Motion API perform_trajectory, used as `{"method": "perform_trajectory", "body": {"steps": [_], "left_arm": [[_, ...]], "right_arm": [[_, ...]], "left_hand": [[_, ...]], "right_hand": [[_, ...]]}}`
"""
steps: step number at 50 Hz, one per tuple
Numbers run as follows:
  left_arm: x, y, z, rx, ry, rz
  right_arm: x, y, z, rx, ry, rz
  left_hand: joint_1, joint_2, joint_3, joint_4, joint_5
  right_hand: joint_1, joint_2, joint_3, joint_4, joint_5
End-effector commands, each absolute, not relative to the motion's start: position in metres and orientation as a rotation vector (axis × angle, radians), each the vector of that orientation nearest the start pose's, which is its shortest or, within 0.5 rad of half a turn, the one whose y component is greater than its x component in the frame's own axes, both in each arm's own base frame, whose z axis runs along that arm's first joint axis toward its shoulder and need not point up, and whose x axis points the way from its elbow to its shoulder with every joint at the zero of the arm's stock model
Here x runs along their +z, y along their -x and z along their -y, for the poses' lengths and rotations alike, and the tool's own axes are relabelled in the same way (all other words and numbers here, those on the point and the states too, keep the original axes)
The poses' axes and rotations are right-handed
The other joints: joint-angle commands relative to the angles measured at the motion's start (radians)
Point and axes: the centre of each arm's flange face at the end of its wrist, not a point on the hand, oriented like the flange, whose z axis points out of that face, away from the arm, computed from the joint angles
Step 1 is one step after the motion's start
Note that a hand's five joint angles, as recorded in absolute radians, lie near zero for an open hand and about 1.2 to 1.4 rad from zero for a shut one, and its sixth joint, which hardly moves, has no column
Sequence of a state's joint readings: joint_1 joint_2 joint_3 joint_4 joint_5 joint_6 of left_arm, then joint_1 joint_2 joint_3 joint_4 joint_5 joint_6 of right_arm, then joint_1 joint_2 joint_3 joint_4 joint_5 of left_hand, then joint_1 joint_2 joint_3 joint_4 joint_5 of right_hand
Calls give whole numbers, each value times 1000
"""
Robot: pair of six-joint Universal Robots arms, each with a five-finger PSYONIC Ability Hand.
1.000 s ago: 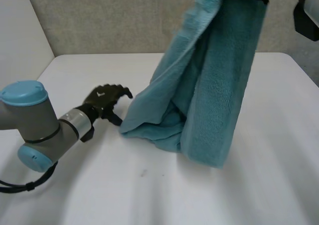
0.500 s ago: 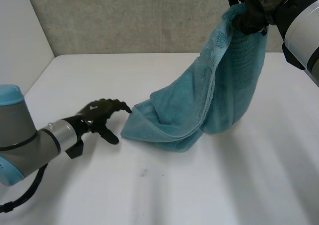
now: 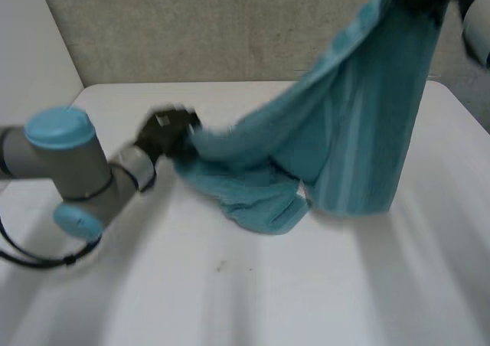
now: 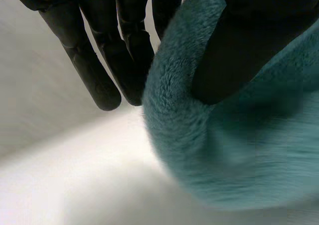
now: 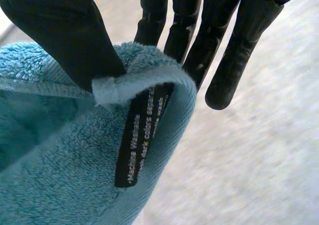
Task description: Fold the laundry
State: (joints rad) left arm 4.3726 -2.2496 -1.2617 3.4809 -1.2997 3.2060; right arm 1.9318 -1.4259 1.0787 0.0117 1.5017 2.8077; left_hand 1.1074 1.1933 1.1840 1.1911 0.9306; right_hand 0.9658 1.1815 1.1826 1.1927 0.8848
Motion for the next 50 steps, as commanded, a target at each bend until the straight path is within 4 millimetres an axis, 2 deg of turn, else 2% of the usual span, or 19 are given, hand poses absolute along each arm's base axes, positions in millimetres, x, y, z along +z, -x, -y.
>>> {"method": "perform_trajectory", "body": {"steps": [1, 2, 4, 7, 9, 12, 13, 14, 18, 21, 22, 25, 26, 28, 31, 33, 39, 45, 50], "left_arm": [[325, 277, 376, -2909, -435, -1740], [349, 274, 366, -2974, -402, -1639], [362, 273, 353, -3009, -386, -1590], [353, 280, 322, -2994, -416, -1673], [337, 284, 305, -2950, -449, -1759], [288, 279, 277, -2771, -474, -1992], [275, 275, 272, -2710, -474, -2049], [249, 267, 260, -2584, -467, -2157], [194, 251, 226, -2261, -504, -2409], [174, 249, 203, -2092, -577, -2535], [167, 254, 185, -2002, -647, -2612], [164, 259, 169, -1928, -713, -2675], [167, 265, 159, -1865, -754, -2741], [171, 266, 158, -1864, -744, -2754], [195, 272, 168, -1925, -717, -2739], [217, 275, 186, -2045, -668, -2671], [243, 259, 242, -2133, -644, -2475], [215, 269, 277, -2026, -1133, -2340], [187, 275, 289, -1879, -1430, -2241]], "right_arm": [[484, -250, 308, -2859, 420, -1108], [484, -251, 308, -2866, 410, -1075], [480, -253, 310, -2862, 411, -1054], [449, -257, 316, -2782, 495, -1175], [416, -258, 319, -2691, 573, -1319], [381, -257, 319, -2575, 642, -1482], [359, -257, 316, -2490, 685, -1582], [348, -257, 314, -2448, 707, -1631], [303, -242, 313, -2302, 755, -1857], [286, -231, 315, -2262, 770, -1948], [278, -226, 317, -2251, 781, -1988], [271, -223, 318, -2245, 812, -2021], [270, -223, 318, -2246, 818, -2023], [270, -222, 318, -2250, 821, -2026], [269, -222, 318, -2246, 823, -2032], [267, -222, 317, -2235, 818, -2037], [261, -224, 313, -2207, 830, -2049], [252, -225, 314, -2176, 844, -2074], [246, -225, 315, -2153, 852, -2094]], "left_hand": [[289, 203, 212, 205, 291], [289, 203, 212, 205, 291], [289, 203, 212, 205, 291], [289, 203, 212, 205, 291], [289, 203, 212, 205, 291], [289, 203, 212, 205, 291], [289, 203, 212, 205, 291], [289, 203, 212, 205, 291], [289, 203, 212, 205, 291], [289, 203, 212, 205, 291], [289, 203, 212, 205, 291], [210, 124, 133, 126, 212], [-92, -178, -169, -176, -90], [-230, -316, -307, -314, -228], [-866, -952, -943, -950, -864], [-870, -956, -947, -954, -868], [-853, -939, -929, -937, -851], [-718, -804, -794, -802, -716], [-636, -721, -712, -719, -633]], "right_hand": [[430, 215, 214, 204, 337], [430, 215, 214, 204, 337], [430, 215, 214, 204, 337], [430, 215, 214, 204, 337], [430, 215, 214, 204, 337], [430, 215, 214, 204, 337], [430, 215, 214, 204, 337], [430, 215, 214, 204, 337], [430, 215, 214, 204, 337], [430, 215, 214, 204, 337], [430, 215, 214, 204, 337], [430, 215, 214, 204, 337], [430, 215, 214, 204, 337], [430, 215, 214, 204, 337], [430, 215, 214, 204, 337], [430, 215, 214, 204, 337], [430, 215, 214, 204, 337], [430, 215, 214, 204, 337], [430, 215, 214, 204, 337]]}}
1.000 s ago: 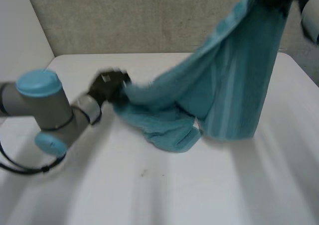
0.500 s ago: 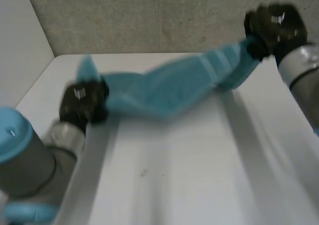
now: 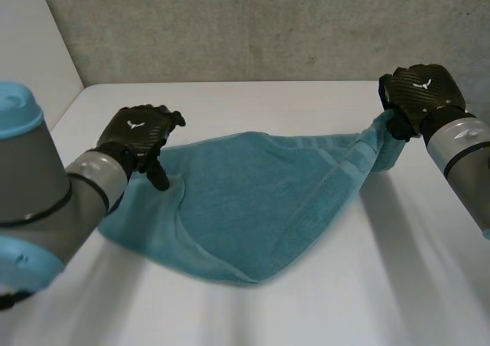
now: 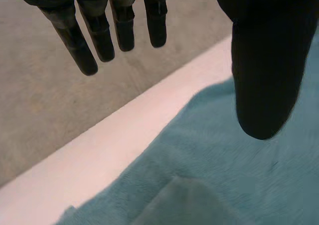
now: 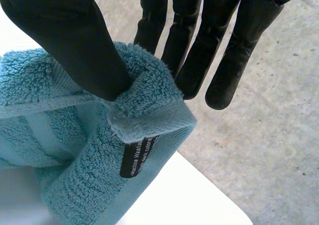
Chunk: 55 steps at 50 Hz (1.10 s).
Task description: Fold the laundry
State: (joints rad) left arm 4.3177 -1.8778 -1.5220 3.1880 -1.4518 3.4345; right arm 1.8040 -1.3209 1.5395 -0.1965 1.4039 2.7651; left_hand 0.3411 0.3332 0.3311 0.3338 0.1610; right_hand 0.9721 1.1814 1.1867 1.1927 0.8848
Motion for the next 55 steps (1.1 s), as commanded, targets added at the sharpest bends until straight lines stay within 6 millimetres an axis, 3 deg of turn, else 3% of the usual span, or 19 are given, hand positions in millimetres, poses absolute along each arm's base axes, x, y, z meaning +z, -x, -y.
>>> {"method": "perform_trajectory", "body": {"steps": [1, 7, 11, 21, 23, 27, 37, 40, 42, 44, 45, 48, 51, 55], "left_arm": [[183, 275, 291, -1846, -1456, -2233], [154, 269, 298, -1630, -1653, -2156], [143, 270, 302, -1586, -1698, -2120], [135, 270, 305, -1565, -1708, -2115], [136, 270, 306, -1568, -1704, -2114], [138, 270, 307, -1576, -1694, -2104], [142, 257, 318, -1545, -1585, -2090], [158, 247, 327, -1565, -1472, -2041], [179, 234, 334, -1579, -1331, -1990], [187, 228, 335, -1583, -1279, -1979], [205, 211, 333, -1568, -1155, -1964], [214, 196, 323, -1529, -1091, -1968], [210, 184, 296, -1441, -1120, -2020], [193, 175, 261, -1300, -1190, -2141]], "right_arm": [[245, -225, 315, -2148, 853, -2098], [239, -225, 315, -2128, 858, -2115], [237, -226, 314, -2124, 870, -2119], [234, -225, 312, -2131, 928, -2130], [234, -225, 312, -2131, 928, -2130], [234, -225, 312, -2129, 929, -2132], [236, -223, 313, -2140, 926, -2137], [241, -221, 313, -2147, 942, -2147], [247, -219, 309, -2120, 1003, -2184], [259, -216, 301, -2076, 1104, -2233], [261, -214, 298, -2049, 1141, -2264], [262, -198, 289, -1875, 1290, -2416], [259, -190, 283, -1773, 1368, -2479], [244, -184, 261, -1501, 1550, -2546]], "left_hand": [[142, 150, 152, 150, 148], [172, 180, 182, 179, 177], [172, 180, 182, 179, 177], [277, 285, 287, 285, 283], [391, 399, 401, 399, 397], [835, 843, 845, 842, 840], [1055, 1063, 1065, 1062, 1061], [1055, 1063, 1065, 1062, 1061], [1055, 1063, 1065, 1062, 1061], [1055, 1063, 1065, 1062, 1061], [1055, 1063, 1065, 1062, 1061], [1055, 1063, 1065, 1062, 1061], [1055, 1063, 1065, 1062, 1061], [1055, 1063, 1065, 1062, 1061]], "right_hand": [[424, 215, 210, 204, 337], [424, 215, 210, 204, 337], [424, 215, 210, 204, 337], [424, 215, 210, 204, 337], [424, 215, 210, 204, 337], [424, 215, 210, 204, 337], [424, 215, 210, 204, 337], [424, 215, 210, 204, 337], [424, 215, 210, 204, 337], [424, 215, 210, 204, 337], [424, 215, 210, 204, 337], [424, 215, 210, 204, 337], [424, 215, 210, 204, 337], [424, 215, 210, 204, 337]]}}
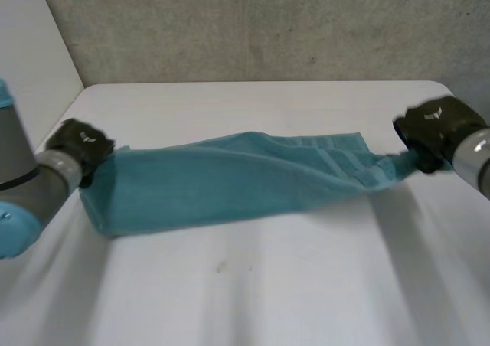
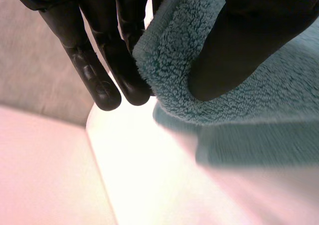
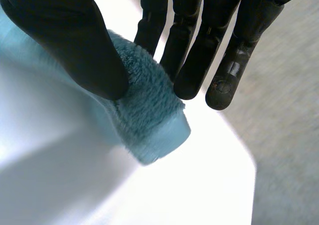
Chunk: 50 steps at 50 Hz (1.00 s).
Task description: Fold the laundry
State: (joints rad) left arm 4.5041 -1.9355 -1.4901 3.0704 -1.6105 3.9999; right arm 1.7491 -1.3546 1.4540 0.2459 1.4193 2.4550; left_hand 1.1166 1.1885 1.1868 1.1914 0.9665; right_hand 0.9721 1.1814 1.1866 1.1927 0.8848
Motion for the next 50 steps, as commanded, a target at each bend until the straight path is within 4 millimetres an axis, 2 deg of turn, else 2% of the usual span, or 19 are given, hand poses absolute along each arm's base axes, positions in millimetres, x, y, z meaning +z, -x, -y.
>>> {"method": "perform_trajectory", "body": {"steps": [1, 5, 8, 11, 13, 16, 18, 20, 21, 22, 25, 27, 29, 34, 41, 42, 43, 48, 50], "left_arm": [[188, 173, 256, -1269, -1199, -2168], [172, 168, 242, -1184, -1233, -2240], [168, 168, 252, -1216, -1220, -2225], [164, 171, 269, -1263, -1203, -2190], [178, 177, 303, -1401, -1144, -2081], [206, 184, 332, -1553, -1075, -1964], [247, 195, 360, -1749, -980, -1795], [279, 205, 373, -1901, -903, -1669], [314, 213, 382, -2068, -804, -1536], [331, 214, 386, -2149, -741, -1466], [376, 216, 389, -2367, -558, -1261], [407, 214, 382, -2506, -428, -1119], [422, 210, 372, -2596, -326, -1046], [378, 205, 371, -2529, -369, -1223], [293, 206, 363, -2386, -523, -1491], [284, 206, 363, -2372, -542, -1515], [273, 206, 362, -2353, -563, -1547], [189, 207, 349, -2169, -713, -1809], [174, 206, 344, -2122, -736, -1869]], "right_arm": [[237, -184, 256, -1462, 1591, -2545], [223, -185, 255, -1415, 1636, -2542], [217, -187, 261, -1424, 1644, -2537], [209, -190, 274, -1440, 1647, -2537], [213, -193, 299, -1536, 1618, -2549], [249, -200, 340, -1867, 1497, -2539], [264, -204, 348, -1981, 1440, -2513], [335, -219, 368, -2462, 1123, -2270], [353, -222, 370, -2566, 1035, -2184], [353, -222, 370, -2567, 1034, -2183], [407, -226, 376, -2854, 688, -1807], [437, -223, 363, -2956, 540, -1593], [442, -220, 359, -2976, 509, -1553], [422, -220, 335, -2910, 589, -1532], [338, -227, 338, -2614, 805, -1808], [337, -227, 338, -2614, 805, -1808], [306, -227, 340, -2502, 849, -1927], [243, -215, 342, -2279, 894, -2170], [234, -213, 341, -2239, 904, -2204]], "left_hand": [[280, 208, 209, 205, 255], [280, 208, 209, 205, 255], [280, 208, 209, 205, 255], [280, 208, 209, 205, 255], [280, 208, 209, 205, 255], [280, 208, 209, 205, 255], [280, 208, 209, 205, 255], [280, 208, 209, 205, 255], [280, 208, 209, 205, 255], [280, 208, 209, 205, 255], [280, 208, 209, 205, 255], [280, 208, 209, 205, 255], [280, 208, 209, 205, 255], [280, 208, 209, 205, 255], [280, 208, 209, 205, 255], [280, 208, 209, 205, 255], [280, 208, 209, 205, 255], [280, 208, 209, 205, 255], [280, 208, 209, 205, 255]], "right_hand": [[424, 215, 210, 204, 337], [424, 215, 210, 204, 337], [424, 215, 210, 204, 337], [424, 215, 210, 204, 337], [424, 215, 210, 204, 337], [424, 215, 210, 204, 337], [424, 215, 210, 204, 337], [424, 215, 210, 204, 337], [424, 215, 210, 204, 337], [424, 215, 210, 204, 337], [424, 215, 210, 204, 337], [424, 215, 210, 204, 337], [424, 215, 210, 204, 337], [424, 215, 210, 204, 337], [424, 215, 210, 204, 337], [424, 215, 210, 204, 337], [424, 215, 210, 204, 337], [424, 215, 210, 204, 337], [424, 215, 210, 204, 337]]}}
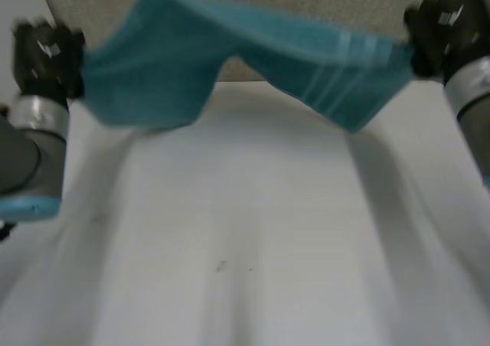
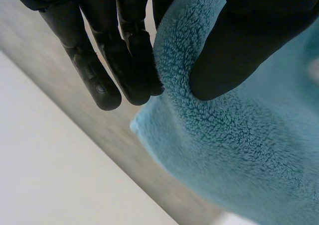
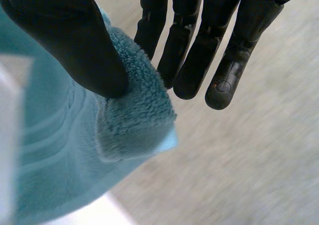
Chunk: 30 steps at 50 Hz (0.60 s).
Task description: Fold the laundry
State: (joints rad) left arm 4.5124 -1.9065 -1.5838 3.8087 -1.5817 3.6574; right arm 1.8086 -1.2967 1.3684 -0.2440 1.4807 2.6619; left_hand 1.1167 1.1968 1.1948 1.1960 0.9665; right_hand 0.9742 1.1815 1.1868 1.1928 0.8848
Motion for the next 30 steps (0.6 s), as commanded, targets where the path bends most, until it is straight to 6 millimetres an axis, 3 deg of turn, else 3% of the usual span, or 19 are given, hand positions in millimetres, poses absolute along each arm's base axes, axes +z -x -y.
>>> {"method": "perform_trajectory", "body": {"steps": [1, 5, 7, 14, 16, 20, 25, 30], "left_arm": [[167, 206, 341, -2098, -744, -1895], [137, 203, 319, -1962, -819, -2014], [136, 203, 312, -1928, -849, -2026], [161, 190, 277, -1799, -909, -2077], [167, 187, 267, -1759, -918, -2112], [182, 179, 240, -1646, -943, -2210], [188, 177, 213, -1524, -1016, -2331], [184, 179, 213, -1535, -1056, -2351]], "right_arm": [[214, -208, 337, -2155, 928, -2274], [203, -200, 335, -2118, 962, -2330], [203, -193, 334, -2119, 984, -2360], [229, -179, 303, -1995, 1170, -2465], [222, -162, 286, -1720, 1315, -2627], [212, -139, 260, -1351, 1535, -2765], [214, -116, 258, -1354, 1621, -2818], [211, -111, 263, -1396, 1605, -2844]], "left_hand": [[280, 199, 201, 200, 255], [280, 199, 201, 200, 255], [280, 199, 201, 200, 255], [280, 199, 201, 200, 255], [280, 199, 201, 200, 255], [280, 199, 201, 200, 255], [280, 199, 201, 200, 255], [280, 199, 201, 200, 255]], "right_hand": [[422, 215, 209, 203, 337], [422, 215, 209, 203, 337], [422, 215, 209, 203, 337], [422, 215, 209, 203, 337], [422, 215, 209, 203, 337], [422, 215, 209, 203, 337], [422, 215, 209, 203, 337], [422, 215, 209, 203, 337]]}}
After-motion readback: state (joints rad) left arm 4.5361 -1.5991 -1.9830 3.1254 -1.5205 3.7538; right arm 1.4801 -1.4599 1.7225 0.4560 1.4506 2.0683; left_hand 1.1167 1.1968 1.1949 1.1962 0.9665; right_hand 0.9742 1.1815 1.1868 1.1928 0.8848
